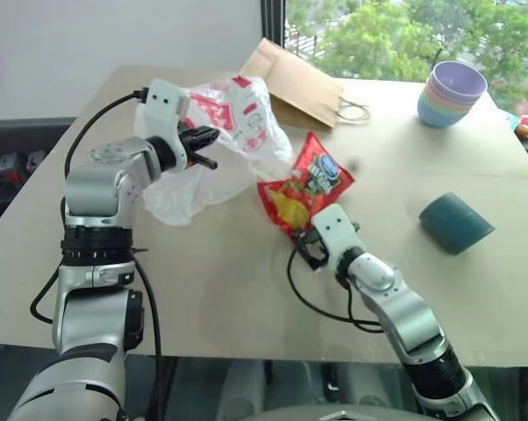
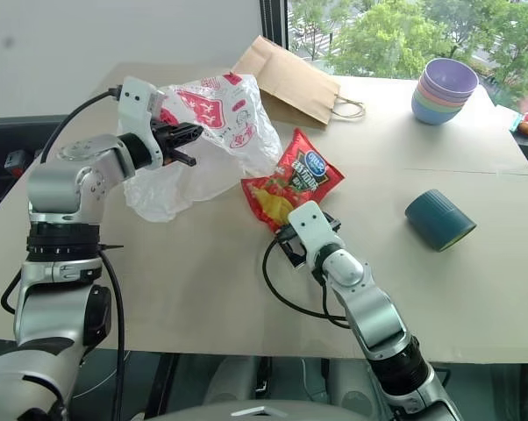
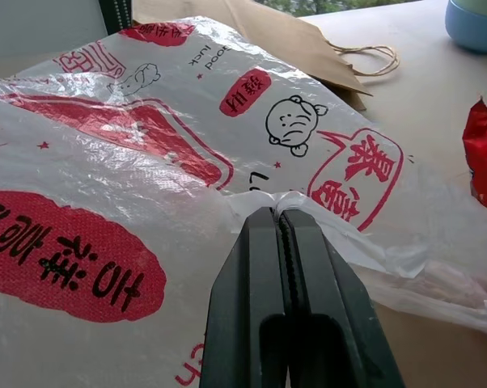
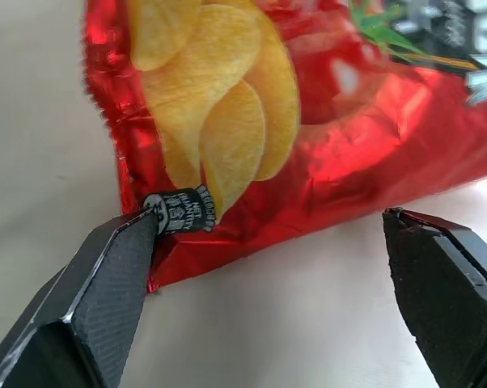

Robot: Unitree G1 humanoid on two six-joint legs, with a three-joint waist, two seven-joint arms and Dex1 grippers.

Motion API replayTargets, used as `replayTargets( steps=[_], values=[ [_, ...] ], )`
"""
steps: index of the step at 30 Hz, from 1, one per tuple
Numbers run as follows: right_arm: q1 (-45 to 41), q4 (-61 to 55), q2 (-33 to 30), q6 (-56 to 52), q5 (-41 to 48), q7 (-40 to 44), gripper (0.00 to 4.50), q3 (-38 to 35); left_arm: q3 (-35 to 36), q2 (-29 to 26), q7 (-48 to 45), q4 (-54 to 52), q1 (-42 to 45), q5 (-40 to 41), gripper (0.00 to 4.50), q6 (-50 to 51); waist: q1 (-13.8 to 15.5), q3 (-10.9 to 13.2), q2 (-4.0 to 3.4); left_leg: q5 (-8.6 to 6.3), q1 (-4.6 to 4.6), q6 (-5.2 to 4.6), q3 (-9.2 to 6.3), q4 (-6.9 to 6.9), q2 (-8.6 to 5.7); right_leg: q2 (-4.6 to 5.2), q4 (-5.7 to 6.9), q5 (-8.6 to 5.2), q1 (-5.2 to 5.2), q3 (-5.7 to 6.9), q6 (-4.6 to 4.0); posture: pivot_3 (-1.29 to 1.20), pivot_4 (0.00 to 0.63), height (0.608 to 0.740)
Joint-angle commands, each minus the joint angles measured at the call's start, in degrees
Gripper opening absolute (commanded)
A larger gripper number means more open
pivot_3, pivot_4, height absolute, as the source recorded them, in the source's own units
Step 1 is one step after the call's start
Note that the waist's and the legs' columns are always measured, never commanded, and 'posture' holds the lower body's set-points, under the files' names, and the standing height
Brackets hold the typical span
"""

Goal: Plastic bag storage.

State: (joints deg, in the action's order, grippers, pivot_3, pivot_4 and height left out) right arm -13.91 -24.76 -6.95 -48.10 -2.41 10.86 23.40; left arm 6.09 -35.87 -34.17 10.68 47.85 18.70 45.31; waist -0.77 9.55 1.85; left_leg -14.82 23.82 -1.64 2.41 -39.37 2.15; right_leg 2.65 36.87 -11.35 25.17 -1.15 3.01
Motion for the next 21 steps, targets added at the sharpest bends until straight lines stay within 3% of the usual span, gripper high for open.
replayTargets(
  steps=[1, 8, 14, 21],
  values=[
    [-0.4, -6.3, -0.9, -3.1, 2.3, 3.1, 4.50, 0.0, 0.1, -0.6, -0.3, -1.4, 1.3, -0.2, 0.03, 0.0, 0.0, 0.0, 0.00, 0.00, 0.00, 0.00, 0.00, 0.00, 0.00, 0.00, 0.00, 0.00, 0.00, 0.00, 0.00, 0.00, 0.150, 0.740],
    [-1.6, -4.4, 2.0, -6.0, 1.3, 0.2, 4.50, 1.0, -0.1, -0.8, -0.6, -2.4, 0.6, 0.0, 0.03, 1.1, 0.0, 0.0, 0.00, 0.00, 0.00, 0.00, -0.02, 0.01, 0.00, -0.01, 0.01, 0.00, 0.00, 0.01, 0.00, 0.00, 0.150, 0.740],
    [-4.1, 3.8, 9.9, -6.2, -3.4, -9.0, 4.50, 0.7, -0.2, -1.2, -0.8, -3.9, -0.3, -0.2, 0.03, 2.1, -0.1, 0.0, 0.00, 0.01, 0.00, 0.02, -0.02, 0.02, 0.01, -0.01, 0.02, 0.00, 0.03, 0.01, -0.01, 0.00, 0.150, 0.740],
    [-5.7, 8.5, 9.7, -3.1, -10.0, -16.1, 4.50, -0.6, -1.0, -1.4, -0.9, -5.2, -0.8, -0.4, 0.03, 2.7, 0.0, 0.0, 0.00, 0.02, 0.04, 0.04, -0.01, 0.06, -0.01, 0.03, -0.02, 0.01, 0.04, 0.01, -0.01, 0.00, 0.150, 0.740]
  ],
)
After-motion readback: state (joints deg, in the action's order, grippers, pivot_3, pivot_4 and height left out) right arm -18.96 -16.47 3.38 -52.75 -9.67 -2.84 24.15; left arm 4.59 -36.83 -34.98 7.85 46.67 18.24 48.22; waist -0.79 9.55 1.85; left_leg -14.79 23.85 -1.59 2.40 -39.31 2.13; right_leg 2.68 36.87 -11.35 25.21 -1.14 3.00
